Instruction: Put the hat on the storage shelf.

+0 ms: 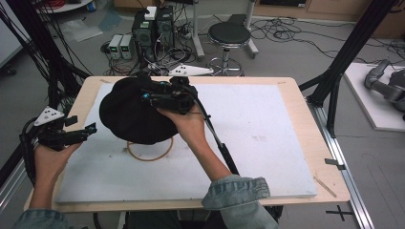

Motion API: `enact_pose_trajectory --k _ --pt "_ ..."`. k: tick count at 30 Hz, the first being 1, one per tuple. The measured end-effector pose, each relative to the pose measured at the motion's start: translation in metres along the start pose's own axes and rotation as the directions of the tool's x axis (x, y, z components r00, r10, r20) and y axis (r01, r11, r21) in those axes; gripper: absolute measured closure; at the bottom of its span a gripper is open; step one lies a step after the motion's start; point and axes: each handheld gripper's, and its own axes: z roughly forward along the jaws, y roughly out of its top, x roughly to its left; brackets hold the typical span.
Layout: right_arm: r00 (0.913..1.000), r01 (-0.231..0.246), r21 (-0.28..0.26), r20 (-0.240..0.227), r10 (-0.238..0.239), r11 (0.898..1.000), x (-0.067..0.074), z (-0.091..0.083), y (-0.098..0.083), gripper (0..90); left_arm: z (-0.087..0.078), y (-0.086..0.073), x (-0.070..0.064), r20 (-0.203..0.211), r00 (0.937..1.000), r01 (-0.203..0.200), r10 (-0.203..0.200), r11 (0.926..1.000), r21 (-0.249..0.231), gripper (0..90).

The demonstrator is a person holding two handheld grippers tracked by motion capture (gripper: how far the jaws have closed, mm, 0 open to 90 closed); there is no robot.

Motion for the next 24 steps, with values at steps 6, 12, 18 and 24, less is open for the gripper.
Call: enact_pose_trajectory --k 6,12,18,24 --pt "0.9999 -0.016 0.0 -0.004 0.016 1.0 -0.002 0.0002 -0.0009 45.9 0.0 0.0002 -0.0004 0.003 1.0 0.0 0.0 1.0 0.001 22.0" --pt "0.9996 -0.027 0.007 0.003 0.027 1.0 -0.0031 -0.0004 -0.0017 41.9 -0.0002 0.0003 -0.0005 0.002 1.0 0.0 0.0 1.0 0.001 22.0" --pt "0.9993 -0.038 0.004 0.004 0.037 0.999 -0.0039 -0.0004 -0.0022 40.5 -0.0002 0.0004 -0.0005 0.0 1.0 -0.001 0.001 1.0 0.002 22.0" --pt "0.9994 -0.033 -0.005 0.006 0.033 0.999 -0.0041 -0.0024 -0.0014 36.8 -0.0006 0.0003 0.0001 -0.001 1.0 -0.002 0.002 1.0 0.002 22.1"
